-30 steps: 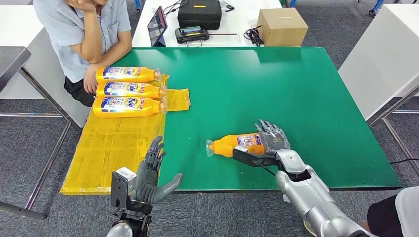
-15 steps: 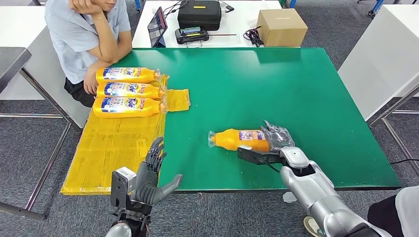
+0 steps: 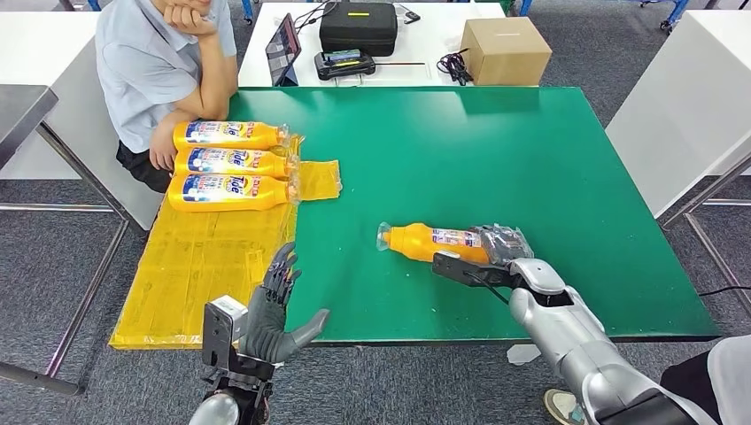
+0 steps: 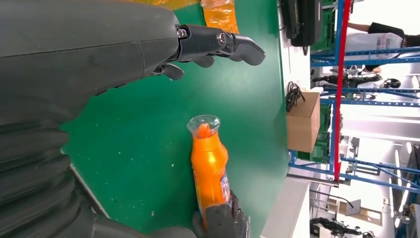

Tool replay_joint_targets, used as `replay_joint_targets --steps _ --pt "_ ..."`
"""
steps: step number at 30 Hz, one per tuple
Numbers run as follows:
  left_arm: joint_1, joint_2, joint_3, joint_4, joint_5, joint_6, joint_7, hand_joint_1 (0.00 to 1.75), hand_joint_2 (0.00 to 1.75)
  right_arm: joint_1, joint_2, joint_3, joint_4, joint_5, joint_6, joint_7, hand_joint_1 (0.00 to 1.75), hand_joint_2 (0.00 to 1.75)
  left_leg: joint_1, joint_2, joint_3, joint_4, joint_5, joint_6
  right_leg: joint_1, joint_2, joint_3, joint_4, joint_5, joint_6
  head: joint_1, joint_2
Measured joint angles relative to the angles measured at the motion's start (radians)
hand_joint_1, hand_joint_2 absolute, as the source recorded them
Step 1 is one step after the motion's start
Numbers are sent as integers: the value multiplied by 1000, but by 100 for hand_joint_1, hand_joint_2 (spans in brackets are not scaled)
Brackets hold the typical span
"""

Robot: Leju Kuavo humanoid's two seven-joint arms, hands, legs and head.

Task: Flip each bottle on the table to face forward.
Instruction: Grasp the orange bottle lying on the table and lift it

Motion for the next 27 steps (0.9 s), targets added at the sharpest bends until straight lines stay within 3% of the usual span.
replay_joint_targets --steps 7,12,19,27 --pt "-9 0 0 12 6 23 -29 0 175 40 8 -68 -23 -170 -21 -143 175 175 0 2 4 0 -1 0 0 1 3 0 0 0 0 0" --pt "-11 -14 3 19 43 79 -67 0 175 138 21 -119 -145 -289 -12 -252 175 175 1 3 4 0 -2 0 1 1 2 0 0 0 0 0" --pt "-13 -40 11 59 120 110 -82 0 175 263 64 -141 -336 -306 -32 -265 175 175 1 2 -3 0 0 0 1 1 -3 0 0 0 0 0" --pt "-33 -45 14 151 195 39 -62 0 175 281 106 -140 -444 -325 -64 -283 175 175 0 1 -7 0 0 0 0 1 -7 0 0 0 0 0"
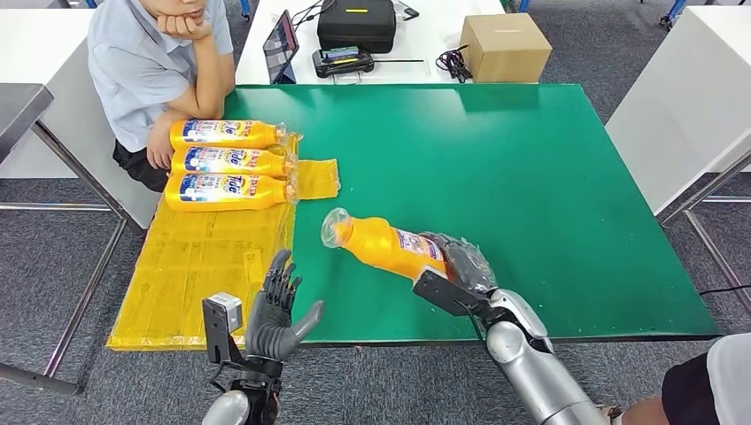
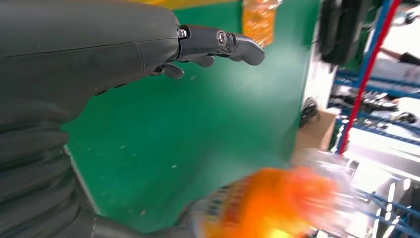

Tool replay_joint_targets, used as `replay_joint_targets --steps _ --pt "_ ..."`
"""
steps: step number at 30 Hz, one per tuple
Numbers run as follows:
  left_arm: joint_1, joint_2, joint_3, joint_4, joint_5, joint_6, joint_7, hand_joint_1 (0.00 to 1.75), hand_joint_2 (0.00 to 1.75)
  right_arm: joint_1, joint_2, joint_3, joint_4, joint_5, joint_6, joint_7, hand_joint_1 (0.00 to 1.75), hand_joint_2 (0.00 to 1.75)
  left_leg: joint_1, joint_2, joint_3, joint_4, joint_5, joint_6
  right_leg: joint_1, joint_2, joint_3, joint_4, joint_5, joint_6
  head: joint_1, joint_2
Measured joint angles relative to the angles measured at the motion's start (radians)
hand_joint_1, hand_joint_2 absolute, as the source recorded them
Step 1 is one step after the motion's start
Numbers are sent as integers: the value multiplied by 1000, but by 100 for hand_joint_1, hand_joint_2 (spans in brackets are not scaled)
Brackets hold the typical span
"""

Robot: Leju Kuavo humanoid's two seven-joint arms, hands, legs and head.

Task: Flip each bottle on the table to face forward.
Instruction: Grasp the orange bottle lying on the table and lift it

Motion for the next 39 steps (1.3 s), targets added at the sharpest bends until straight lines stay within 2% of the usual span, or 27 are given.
replay_joint_targets --steps 8,12,22,26,33,39 --pt "-38 -12 -5 137 69 -98 34 0 175 5 62 8 -74 -69 -7 -25 175 175 0 -1 -2 0 0 0 0 -1 -2 0 0 0 0 0" --pt "-55 -16 -25 180 74 -142 23 0 175 6 86 28 -84 -89 -4 -27 175 175 0 0 -2 0 0 0 0 -1 -2 0 0 0 0 0" --pt "-89 -18 -59 211 42 -163 -18 0 175 6 116 67 -75 -108 10 -27 171 175 0 -1 -2 0 0 0 0 -1 -2 0 0 0 0 0" --pt "-107 -24 -64 207 1 -121 -59 0 175 5 132 90 -42 -111 18 -27 169 175 0 -1 -2 0 0 0 0 -1 -2 0 0 0 0 0" --pt "-135 -42 -65 197 -132 67 -142 0 175 5 150 132 23 -112 22 -27 171 175 0 -1 -2 0 0 0 0 -1 -2 0 0 0 0 0" --pt "-143 -51 -64 197 -145 85 -152 0 175 1 160 148 53 -114 22 -27 174 175 0 -1 -2 0 0 0 0 -1 -2 0 0 0 0 0"
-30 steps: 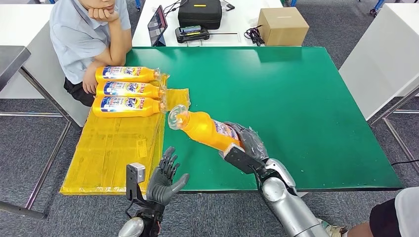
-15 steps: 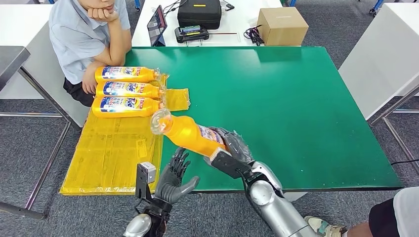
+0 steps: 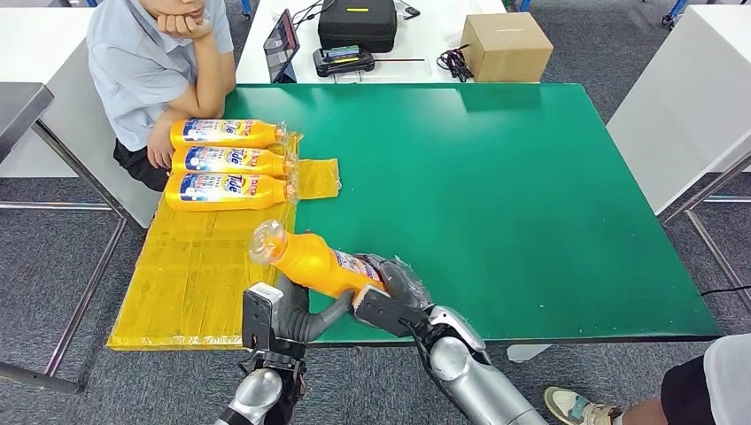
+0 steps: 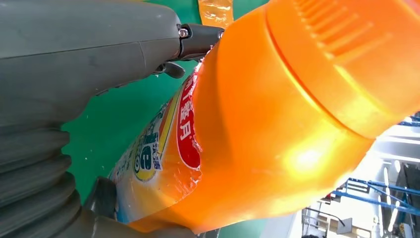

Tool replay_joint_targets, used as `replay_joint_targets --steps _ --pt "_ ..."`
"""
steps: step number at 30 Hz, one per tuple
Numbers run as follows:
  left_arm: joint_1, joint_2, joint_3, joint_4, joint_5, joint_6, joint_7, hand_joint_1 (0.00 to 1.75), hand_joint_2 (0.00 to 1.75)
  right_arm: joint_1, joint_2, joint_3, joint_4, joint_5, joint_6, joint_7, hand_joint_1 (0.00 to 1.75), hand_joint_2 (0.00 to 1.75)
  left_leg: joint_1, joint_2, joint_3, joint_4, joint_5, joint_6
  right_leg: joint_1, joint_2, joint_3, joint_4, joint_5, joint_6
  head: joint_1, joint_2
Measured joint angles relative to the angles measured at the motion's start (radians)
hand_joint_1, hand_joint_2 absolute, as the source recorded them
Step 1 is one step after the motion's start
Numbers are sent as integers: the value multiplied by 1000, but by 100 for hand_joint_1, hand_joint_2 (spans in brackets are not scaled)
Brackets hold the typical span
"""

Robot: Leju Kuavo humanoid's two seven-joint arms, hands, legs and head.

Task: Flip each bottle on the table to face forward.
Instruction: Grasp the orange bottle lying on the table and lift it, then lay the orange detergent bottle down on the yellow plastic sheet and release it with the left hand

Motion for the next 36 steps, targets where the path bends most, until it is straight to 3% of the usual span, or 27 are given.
replay_joint_targets --steps 4,8,9,17,20,22,24,26,36 --pt "0 -3 0 0 34 -46 20 2 175 -7 5 2 15 -1 0 0 175 175 0 0 0 0 0 0 0 0 0 0 0 0 0 0" --pt "0 -3 0 1 75 -107 45 168 175 -14 8 7 26 -2 0 0 175 175 0 0 0 0 0 0 0 0 0 0 0 0 0 0" --pt "-1 -3 0 2 81 -115 48 175 175 -16 9 8 29 -2 -1 0 175 175 0 0 0 0 0 0 0 0 0 0 0 0 0 0" --pt "-6 -3 2 14 96 -128 56 175 175 -19 10 10 38 -8 -3 0 166 175 0 0 0 0 0 0 0 0 0 0 0 0 0 0" --pt "-9 -3 3 16 98 -130 56 175 175 -21 11 12 40 -8 -3 0 149 175 0 0 0 0 0 0 0 0 0 0 0 0 0 0" --pt "-11 -3 3 18 98 -131 56 175 175 -23 11 14 43 -8 -3 0 106 175 0 0 0 0 0 0 0 0 0 0 0 0 0 0" --pt "-13 -3 3 20 98 -132 56 175 175 -25 11 16 46 -8 -3 0 36 175 0 0 0 0 0 0 0 0 0 0 0 0 0 0" --pt "-14 -3 3 20 97 -132 56 175 175 -26 11 18 50 -8 -3 0 1 175 0 0 0 0 0 0 0 0 0 0 0 0 0 0" --pt "-15 -3 -2 20 36 -71 57 175 175 -29 18 23 74 -2 -23 1 0 175 0 0 0 0 0 0 0 0 0 0 0 0 0 0"
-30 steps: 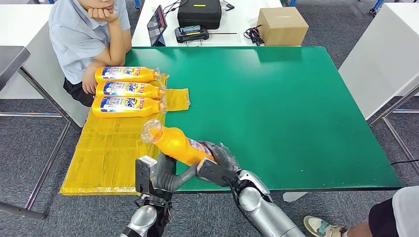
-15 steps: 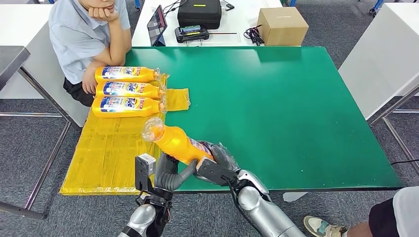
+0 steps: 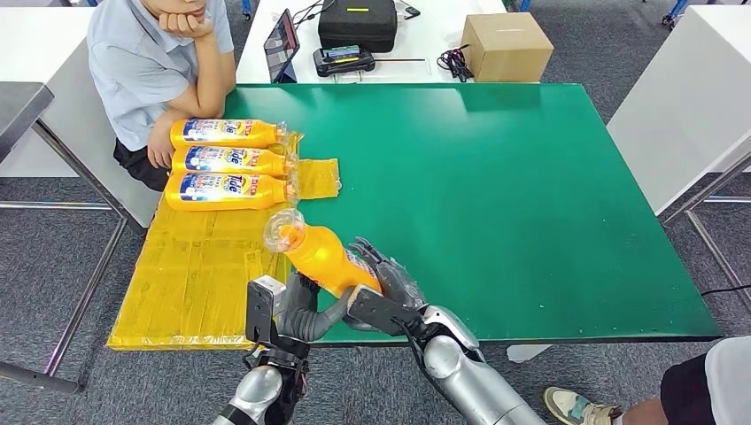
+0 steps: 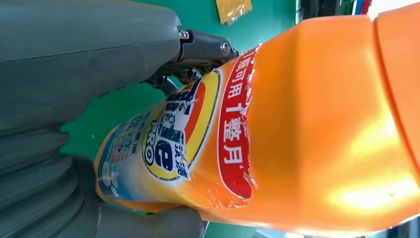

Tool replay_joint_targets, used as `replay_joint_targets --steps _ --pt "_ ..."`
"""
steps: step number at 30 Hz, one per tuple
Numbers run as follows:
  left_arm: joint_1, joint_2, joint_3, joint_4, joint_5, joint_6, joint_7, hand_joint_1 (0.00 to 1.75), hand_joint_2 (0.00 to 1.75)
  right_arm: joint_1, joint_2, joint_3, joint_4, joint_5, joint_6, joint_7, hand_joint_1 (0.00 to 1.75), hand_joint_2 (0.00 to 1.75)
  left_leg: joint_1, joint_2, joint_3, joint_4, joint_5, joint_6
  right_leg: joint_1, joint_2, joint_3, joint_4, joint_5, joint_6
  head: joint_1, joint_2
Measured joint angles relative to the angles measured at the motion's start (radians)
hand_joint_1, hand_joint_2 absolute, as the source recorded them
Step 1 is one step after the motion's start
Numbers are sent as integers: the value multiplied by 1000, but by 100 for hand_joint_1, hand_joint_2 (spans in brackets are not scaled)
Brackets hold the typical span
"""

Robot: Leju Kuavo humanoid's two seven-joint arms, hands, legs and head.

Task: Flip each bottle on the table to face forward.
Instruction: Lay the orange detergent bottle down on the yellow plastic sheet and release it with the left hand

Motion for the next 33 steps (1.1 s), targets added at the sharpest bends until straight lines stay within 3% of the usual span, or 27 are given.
replay_joint_targets --steps 12,16,18,25,33 --pt "1 2 -2 -16 -26 13 16 175 175 5 1 0 10 6 -14 1 0 175 0 0 0 0 0 0 0 0 0 0 0 0 0 0" --pt "-15 24 6 -44 -263 216 18 175 175 37 1 -7 9 19 -36 0 0 175 0 0 0 0 0 0 0 0 0 0 0 0 0 0" --pt "-24 32 21 -45 -345 263 24 175 175 52 1 -17 4 27 -40 -2 0 175 0 0 0 0 0 0 0 0 0 0 0 0 0 0" --pt "-28 58 98 -74 -519 314 60 175 175 94 3 -55 -35 52 -44 -6 0 175 0 0 0 0 0 0 0 0 0 0 0 0 0 0" --pt "-61 109 179 -72 -1082 385 259 175 175 111 20 -77 -61 72 -27 -16 0 175 0 1 0 0 0 0 0 0 0 0 0 0 0 0"
